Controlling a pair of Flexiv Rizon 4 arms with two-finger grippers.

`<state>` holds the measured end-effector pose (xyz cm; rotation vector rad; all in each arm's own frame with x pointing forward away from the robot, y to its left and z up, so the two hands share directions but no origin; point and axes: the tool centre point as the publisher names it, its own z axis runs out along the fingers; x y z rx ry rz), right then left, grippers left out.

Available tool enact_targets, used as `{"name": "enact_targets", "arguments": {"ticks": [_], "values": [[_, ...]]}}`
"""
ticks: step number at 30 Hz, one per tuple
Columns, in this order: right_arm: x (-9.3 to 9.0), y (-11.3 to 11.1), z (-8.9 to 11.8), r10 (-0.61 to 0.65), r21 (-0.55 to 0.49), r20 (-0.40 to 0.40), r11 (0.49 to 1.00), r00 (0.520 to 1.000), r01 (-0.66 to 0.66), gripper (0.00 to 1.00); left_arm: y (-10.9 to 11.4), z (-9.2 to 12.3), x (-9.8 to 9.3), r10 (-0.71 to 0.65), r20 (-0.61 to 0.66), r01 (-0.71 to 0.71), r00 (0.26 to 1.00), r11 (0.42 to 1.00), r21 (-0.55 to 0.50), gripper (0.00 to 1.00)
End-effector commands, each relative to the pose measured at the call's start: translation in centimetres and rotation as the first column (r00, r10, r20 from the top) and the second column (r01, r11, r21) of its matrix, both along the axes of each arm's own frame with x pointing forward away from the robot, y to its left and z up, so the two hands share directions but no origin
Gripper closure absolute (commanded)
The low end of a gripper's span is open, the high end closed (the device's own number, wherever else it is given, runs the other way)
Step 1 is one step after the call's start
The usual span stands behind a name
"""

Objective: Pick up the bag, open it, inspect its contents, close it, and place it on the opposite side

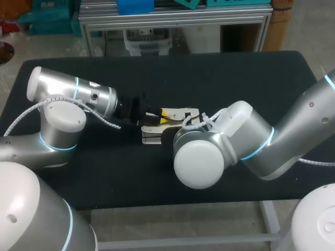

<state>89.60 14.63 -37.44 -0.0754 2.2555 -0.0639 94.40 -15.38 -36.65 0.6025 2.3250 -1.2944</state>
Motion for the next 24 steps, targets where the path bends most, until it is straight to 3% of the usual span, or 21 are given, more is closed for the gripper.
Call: {"name": "enact_targets", "arguments": {"ticks": [1,10,20,24], "values": [[0.0,-0.2,-0.5,0.019,0.013,0.118,1.000,0.993,-0.020,1.00,0.8,-0.2,-0.4,0.016,0.004,-0.016,1.000,1.000,-0.004,1.00],[0.0,-0.2,-0.5,0.019,0.013,0.118,1.000,0.993,-0.020,1.00,2.5,-0.5,-1.0,0.029,-0.003,-0.029,1.000,0.999,0.017,1.00],[0.0,-0.2,-0.5,0.019,0.013,0.118,1.000,0.993,-0.020,1.00,-0.5,-1.4,-0.7,0.004,-0.003,-0.004,1.000,0.999,0.045,1.00],[0.0,-0.2,-0.5,0.019,0.013,0.118,1.000,0.993,-0.020,1.00,-0.7,-1.6,-0.5,-0.010,-0.011,0.010,1.000,0.999,0.051,1.00]]}}
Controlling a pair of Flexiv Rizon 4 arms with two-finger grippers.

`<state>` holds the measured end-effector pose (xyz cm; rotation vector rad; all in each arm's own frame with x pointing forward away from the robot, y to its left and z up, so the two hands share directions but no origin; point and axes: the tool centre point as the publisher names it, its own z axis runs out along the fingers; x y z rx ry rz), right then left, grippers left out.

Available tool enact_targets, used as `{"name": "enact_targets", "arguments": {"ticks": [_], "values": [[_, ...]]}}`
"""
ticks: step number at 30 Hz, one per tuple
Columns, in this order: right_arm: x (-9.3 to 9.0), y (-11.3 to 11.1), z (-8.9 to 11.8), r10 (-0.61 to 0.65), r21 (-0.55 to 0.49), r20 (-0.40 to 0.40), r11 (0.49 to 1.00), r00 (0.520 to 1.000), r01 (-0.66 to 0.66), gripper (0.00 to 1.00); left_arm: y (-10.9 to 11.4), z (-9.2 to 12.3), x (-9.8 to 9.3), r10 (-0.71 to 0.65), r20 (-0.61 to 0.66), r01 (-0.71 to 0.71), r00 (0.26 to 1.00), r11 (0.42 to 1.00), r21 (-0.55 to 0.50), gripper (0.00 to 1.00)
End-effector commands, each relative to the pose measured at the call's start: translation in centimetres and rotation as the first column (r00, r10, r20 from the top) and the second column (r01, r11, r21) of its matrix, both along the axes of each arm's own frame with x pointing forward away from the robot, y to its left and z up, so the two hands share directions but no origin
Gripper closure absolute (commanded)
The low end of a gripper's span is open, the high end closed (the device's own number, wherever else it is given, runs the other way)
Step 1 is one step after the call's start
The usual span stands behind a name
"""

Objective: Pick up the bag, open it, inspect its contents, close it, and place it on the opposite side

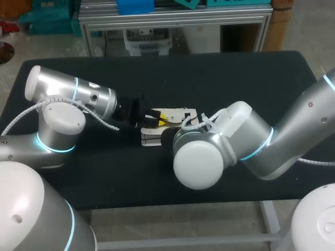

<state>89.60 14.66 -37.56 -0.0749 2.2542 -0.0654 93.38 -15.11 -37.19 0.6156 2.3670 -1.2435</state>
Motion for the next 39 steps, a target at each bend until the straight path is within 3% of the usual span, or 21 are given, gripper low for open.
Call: {"name": "enact_targets", "arguments": {"ticks": [1,6,7,8,11,14,19,23,24,26,30,39], "values": [[0.0,-0.2,-0.4,0.019,0.013,0.117,1.000,0.993,-0.021,1.00,-1.0,-1.1,0.5,-0.012,-0.005,0.012,1.000,1.000,0.004,1.00],[0.0,-0.2,-0.4,0.019,0.013,0.117,1.000,0.993,-0.021,1.00,-0.4,-0.9,0.8,0.010,0.005,-0.010,1.000,1.000,-0.001,1.00],[0.0,-0.2,-0.4,0.019,0.013,0.117,1.000,0.993,-0.021,1.00,-0.2,-0.7,0.9,0.018,0.009,-0.018,1.000,1.000,-0.005,0.83],[0.0,-0.2,-0.4,0.019,0.013,0.117,1.000,0.993,-0.021,1.00,0.0,-0.5,0.9,0.024,0.012,-0.024,1.000,1.000,-0.010,0.75],[0.0,-0.2,-0.4,0.019,0.013,0.117,1.000,0.993,-0.021,1.00,0.4,0.2,1.1,0.037,0.027,-0.036,0.999,0.999,-0.033,0.63],[0.0,-0.2,-0.4,0.019,0.013,0.117,1.000,0.993,-0.021,1.00,0.7,1.1,1.3,0.048,0.044,-0.045,0.998,0.998,-0.053,0.64],[0.0,-0.2,-0.4,0.019,0.013,0.117,1.000,0.993,-0.021,1.00,1.1,2.0,1.0,0.055,0.059,-0.050,0.997,0.995,-0.082,0.74],[0.0,-0.2,-0.4,0.019,0.013,0.117,1.000,0.993,-0.021,1.00,1.1,2.0,0.7,0.050,0.065,-0.044,0.997,0.995,-0.092,0.75],[0.0,-0.2,-0.4,0.019,0.013,0.117,1.000,0.993,-0.021,1.00,1.1,2.0,0.7,0.048,0.066,-0.042,0.997,0.995,-0.095,0.78],[0.0,-0.2,-0.4,0.019,0.013,0.117,1.000,0.993,-0.021,1.00,0.8,1.8,0.7,0.047,0.067,-0.041,0.997,0.995,-0.094,0.99],[0.0,-0.2,-0.4,0.019,0.013,0.117,1.000,0.993,-0.021,1.00,0.6,1.5,0.5,0.043,0.066,-0.036,0.997,0.995,-0.096,1.00],[0.0,-0.2,-0.4,0.019,0.013,0.117,1.000,0.993,-0.021,1.00,0.9,1.1,-2.4,0.010,0.104,-0.002,0.995,0.997,-0.078,1.00]]}}
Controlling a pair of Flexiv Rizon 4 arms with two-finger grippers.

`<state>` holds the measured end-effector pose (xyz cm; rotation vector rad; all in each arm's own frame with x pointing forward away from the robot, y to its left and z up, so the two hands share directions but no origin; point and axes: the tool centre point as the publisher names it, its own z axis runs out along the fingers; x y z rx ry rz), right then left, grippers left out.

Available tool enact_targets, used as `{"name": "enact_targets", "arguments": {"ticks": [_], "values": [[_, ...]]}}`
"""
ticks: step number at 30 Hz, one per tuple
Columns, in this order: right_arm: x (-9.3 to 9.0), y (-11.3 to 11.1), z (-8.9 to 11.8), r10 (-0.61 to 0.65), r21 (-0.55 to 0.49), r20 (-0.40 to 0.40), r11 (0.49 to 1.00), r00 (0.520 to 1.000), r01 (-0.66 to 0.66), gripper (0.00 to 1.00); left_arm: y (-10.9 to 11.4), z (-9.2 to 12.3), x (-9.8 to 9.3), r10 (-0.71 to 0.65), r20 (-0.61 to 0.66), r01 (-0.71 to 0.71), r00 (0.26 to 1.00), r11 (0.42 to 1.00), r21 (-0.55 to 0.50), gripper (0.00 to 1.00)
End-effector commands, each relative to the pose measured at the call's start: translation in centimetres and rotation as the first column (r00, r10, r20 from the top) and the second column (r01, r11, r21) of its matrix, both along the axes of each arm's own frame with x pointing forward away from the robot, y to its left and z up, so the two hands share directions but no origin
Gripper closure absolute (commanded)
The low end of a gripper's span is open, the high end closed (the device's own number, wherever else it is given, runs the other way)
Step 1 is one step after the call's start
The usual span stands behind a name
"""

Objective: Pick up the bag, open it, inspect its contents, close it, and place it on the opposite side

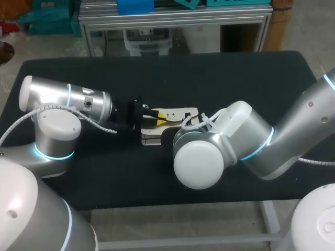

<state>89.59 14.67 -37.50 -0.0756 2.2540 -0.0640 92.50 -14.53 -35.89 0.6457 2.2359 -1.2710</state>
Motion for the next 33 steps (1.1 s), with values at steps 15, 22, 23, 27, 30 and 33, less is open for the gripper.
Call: {"name": "enact_targets", "arguments": {"ticks": [15,22,23,27,30,33], "values": [[0.0,-0.3,-0.4,0.018,0.013,0.117,1.000,0.993,-0.020,1.00,-1.4,-1.1,-0.9,0.030,0.008,-0.030,1.000,1.000,0.008,1.00],[0.0,-0.3,-0.4,0.018,0.013,0.117,1.000,0.993,-0.020,1.00,-0.2,-0.9,-0.8,0.024,0.000,-0.024,1.000,1.000,0.011,1.00],[0.0,-0.3,-0.4,0.018,0.013,0.117,1.000,0.993,-0.020,1.00,0.1,-0.8,-0.8,0.024,-0.001,-0.024,1.000,1.000,0.012,1.00],[0.0,-0.3,-0.4,0.018,0.013,0.117,1.000,0.993,-0.020,1.00,1.4,-0.6,-1.1,0.025,-0.005,-0.025,1.000,1.000,0.014,1.00],[0.0,-0.3,-0.4,0.018,0.013,0.117,1.000,0.993,-0.020,1.00,1.8,-0.6,-1.2,0.022,-0.012,-0.022,1.000,1.000,0.018,1.00],[0.0,-0.3,-0.4,0.018,0.013,0.117,1.000,0.993,-0.020,1.00,1.9,-0.7,-1.3,0.020,-0.012,-0.020,1.000,1.000,0.018,0.96]]}}
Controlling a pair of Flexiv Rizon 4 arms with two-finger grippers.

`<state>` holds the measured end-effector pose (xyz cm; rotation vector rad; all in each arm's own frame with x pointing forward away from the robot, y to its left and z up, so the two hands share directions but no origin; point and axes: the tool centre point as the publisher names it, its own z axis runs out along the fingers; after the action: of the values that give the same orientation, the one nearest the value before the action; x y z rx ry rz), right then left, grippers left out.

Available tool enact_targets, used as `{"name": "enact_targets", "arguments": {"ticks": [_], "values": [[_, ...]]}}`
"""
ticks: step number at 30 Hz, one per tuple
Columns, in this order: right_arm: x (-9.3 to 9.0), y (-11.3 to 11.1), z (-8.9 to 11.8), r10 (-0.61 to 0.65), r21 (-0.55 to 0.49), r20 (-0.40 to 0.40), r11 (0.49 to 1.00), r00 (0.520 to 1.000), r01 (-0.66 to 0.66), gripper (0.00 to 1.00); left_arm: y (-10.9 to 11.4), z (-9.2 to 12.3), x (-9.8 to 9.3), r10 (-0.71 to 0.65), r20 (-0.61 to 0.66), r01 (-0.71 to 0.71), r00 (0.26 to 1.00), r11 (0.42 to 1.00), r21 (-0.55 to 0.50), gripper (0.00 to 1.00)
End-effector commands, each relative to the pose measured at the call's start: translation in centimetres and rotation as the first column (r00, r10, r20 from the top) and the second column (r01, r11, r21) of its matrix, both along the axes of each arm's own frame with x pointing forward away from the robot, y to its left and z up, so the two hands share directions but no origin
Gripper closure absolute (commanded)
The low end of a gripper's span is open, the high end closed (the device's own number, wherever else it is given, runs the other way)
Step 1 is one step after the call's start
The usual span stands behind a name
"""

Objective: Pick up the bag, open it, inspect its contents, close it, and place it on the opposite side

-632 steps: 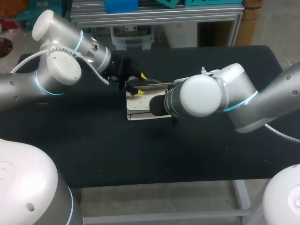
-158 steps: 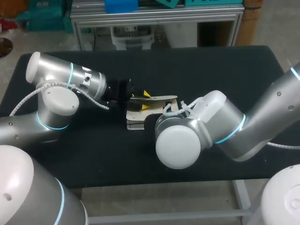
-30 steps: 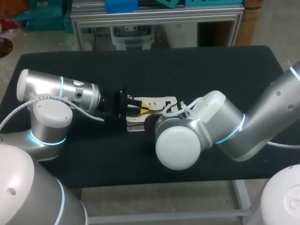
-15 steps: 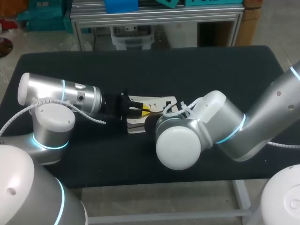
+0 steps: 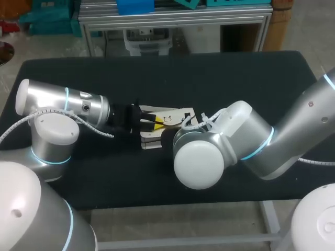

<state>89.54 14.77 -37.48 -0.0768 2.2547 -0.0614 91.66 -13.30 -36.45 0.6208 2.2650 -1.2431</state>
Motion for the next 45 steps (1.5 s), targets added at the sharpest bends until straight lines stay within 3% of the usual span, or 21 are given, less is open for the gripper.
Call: {"name": "enact_targets", "arguments": {"ticks": [1,2,6,13,23,31,33,34,35,36,37,38,45], "values": [[0.0,-0.4,-0.5,0.017,0.011,0.118,1.000,0.993,-0.018,1.00,0.6,-0.1,-0.5,-0.004,0.003,0.004,1.000,1.000,-0.008,0.69],[0.0,-0.4,-0.5,0.017,0.011,0.118,1.000,0.993,-0.018,1.00,0.6,-0.1,-0.5,-0.004,0.009,0.004,1.000,1.000,-0.012,0.61],[0.0,-0.4,-0.5,0.017,0.011,0.118,1.000,0.993,-0.018,1.00,0.2,0.3,-0.4,-0.005,0.024,0.006,1.000,1.000,-0.027,0.54],[0.0,-0.4,-0.5,0.017,0.011,0.118,1.000,0.993,-0.018,1.00,-0.5,2.0,0.2,-0.002,0.045,0.004,0.999,0.999,-0.042,0.65],[0.0,-0.4,-0.5,0.017,0.011,0.118,1.000,0.993,-0.018,1.00,0.3,3.7,0.0,-0.055,-0.004,0.054,0.998,0.998,-0.045,0.60],[0.0,-0.4,-0.5,0.017,0.011,0.118,1.000,0.993,-0.018,1.00,1.4,4.2,0.5,0.006,-0.170,-0.010,0.986,1.000,-0.021,0.51],[-0.3,-0.3,-0.3,0.023,0.011,0.114,1.000,0.993,-0.025,1.00,1.6,4.2,0.5,0.038,-0.196,-0.040,0.980,0.999,-0.004,0.40],[-0.4,-0.3,-0.2,0.026,0.012,0.113,1.000,0.993,-0.027,1.00,1.7,4.1,0.5,0.050,-0.212,-0.049,0.976,0.999,0.007,0.28],[-0.6,-0.3,-0.1,0.039,0.017,0.111,0.999,0.993,-0.041,0.87,1.8,4.2,0.4,0.070,-0.226,-0.068,0.972,0.998,0.014,0.18],[-0.8,-0.2,0.1,0.038,0.016,0.111,0.999,0.993,-0.040,0.61,2.0,4.2,0.4,0.079,-0.236,-0.076,0.969,0.997,0.020,0.07],[-0.9,-0.2,0.1,0.038,0.015,0.110,0.999,0.993,-0.040,0.45,2.0,4.2,0.3,0.081,-0.246,-0.077,0.966,0.997,0.025,0.02],[-1.2,-0.2,0.4,0.049,0.027,0.110,0.998,0.993,-0.053,0.00,2.2,4.2,0.2,0.105,-0.254,-0.100,0.961,0.994,0.031,0.00],[-2.3,-0.2,2.4,0.090,0.067,0.084,0.993,0.992,-0.096,0.00,3.1,5.0,0.0,0.193,-0.323,-0.178,0.926,0.981,0.075,0.00]]}}
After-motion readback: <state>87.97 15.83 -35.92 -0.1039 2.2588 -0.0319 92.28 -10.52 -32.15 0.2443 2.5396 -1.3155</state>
